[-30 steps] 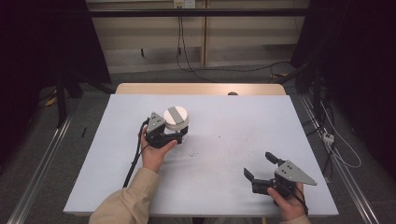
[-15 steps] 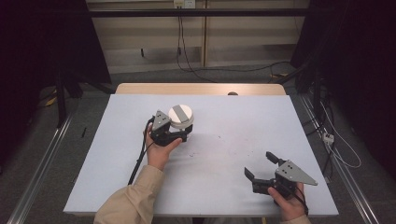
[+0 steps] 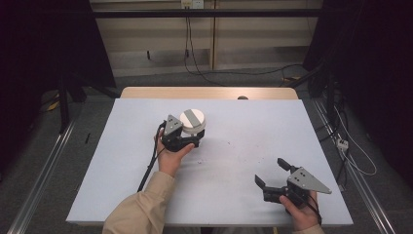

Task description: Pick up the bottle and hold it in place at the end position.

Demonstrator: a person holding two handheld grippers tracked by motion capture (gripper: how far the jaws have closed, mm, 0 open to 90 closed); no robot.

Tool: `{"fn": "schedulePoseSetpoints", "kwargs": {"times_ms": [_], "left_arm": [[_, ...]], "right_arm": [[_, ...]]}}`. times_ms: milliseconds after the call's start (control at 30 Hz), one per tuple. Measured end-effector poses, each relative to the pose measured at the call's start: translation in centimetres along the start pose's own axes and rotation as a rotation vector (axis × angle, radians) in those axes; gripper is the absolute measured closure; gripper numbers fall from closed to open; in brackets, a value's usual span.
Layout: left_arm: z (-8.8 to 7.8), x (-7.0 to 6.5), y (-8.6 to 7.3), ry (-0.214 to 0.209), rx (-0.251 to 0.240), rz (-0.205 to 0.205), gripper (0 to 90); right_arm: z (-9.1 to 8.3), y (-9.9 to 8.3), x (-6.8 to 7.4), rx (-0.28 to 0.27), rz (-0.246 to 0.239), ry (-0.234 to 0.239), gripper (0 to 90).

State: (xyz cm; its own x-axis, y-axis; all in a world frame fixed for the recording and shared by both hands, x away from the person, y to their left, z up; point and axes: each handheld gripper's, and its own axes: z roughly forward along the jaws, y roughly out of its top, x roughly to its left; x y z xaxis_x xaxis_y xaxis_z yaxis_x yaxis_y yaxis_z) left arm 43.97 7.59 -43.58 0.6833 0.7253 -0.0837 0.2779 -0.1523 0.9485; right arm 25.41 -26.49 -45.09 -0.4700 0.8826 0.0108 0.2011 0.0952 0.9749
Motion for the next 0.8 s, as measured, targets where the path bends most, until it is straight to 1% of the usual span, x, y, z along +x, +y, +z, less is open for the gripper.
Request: {"fn": "schedulePoseSetpoints", "kwargs": {"times_ms": [33, 67, 233, 267, 300, 333, 433, 533, 667, 800], "left_arm": [[0.1, 0.0, 0.0, 0.006, -0.001, -0.002, 18.6], [0.1, 0.0, -0.1, 0.004, 0.002, 0.008, 18.6], [0.5, -0.3, -0.3, -0.001, 0.003, 0.000, 18.6], [0.5, -0.4, -0.3, 0.004, 0.005, 0.010, 18.6], [0.6, -0.4, -0.3, 0.001, 0.010, 0.015, 18.6], [0.7, -0.5, -0.3, -0.002, 0.007, 0.009, 18.6], [0.9, -0.6, -0.4, 0.003, 0.013, 0.016, 18.6], [1.1, -0.8, -0.4, 0.005, 0.012, 0.011, 18.6], [1.3, -1.0, -0.4, 0.003, 0.012, 0.018, 18.6], [1.5, -1.3, -0.4, 0.002, 0.014, 0.028, 18.6]], "right_arm": [[0.0, 0.0, 0.0, 0.000, -0.001, 0.001, 2.6], [0.0, 0.0, 0.0, 0.001, 0.000, 0.002, 2.6], [0.1, 0.0, 0.0, -0.001, 0.001, 0.003, 2.6], [0.1, 0.0, 0.0, -0.001, 0.000, 0.002, 2.7], [0.1, 0.0, 0.0, -0.001, -0.002, 0.002, 2.6], [0.1, 0.0, 0.0, -0.002, -0.005, 0.003, 2.6], [0.1, 0.1, 0.0, -0.007, -0.002, -0.001, 2.6], [0.1, 0.1, 0.0, -0.005, -0.001, 0.002, 2.6], [0.1, 0.1, 0.0, -0.006, -0.003, -0.004, 2.6], [0.1, 0.1, 0.0, -0.006, -0.001, 0.002, 2.7]]}}
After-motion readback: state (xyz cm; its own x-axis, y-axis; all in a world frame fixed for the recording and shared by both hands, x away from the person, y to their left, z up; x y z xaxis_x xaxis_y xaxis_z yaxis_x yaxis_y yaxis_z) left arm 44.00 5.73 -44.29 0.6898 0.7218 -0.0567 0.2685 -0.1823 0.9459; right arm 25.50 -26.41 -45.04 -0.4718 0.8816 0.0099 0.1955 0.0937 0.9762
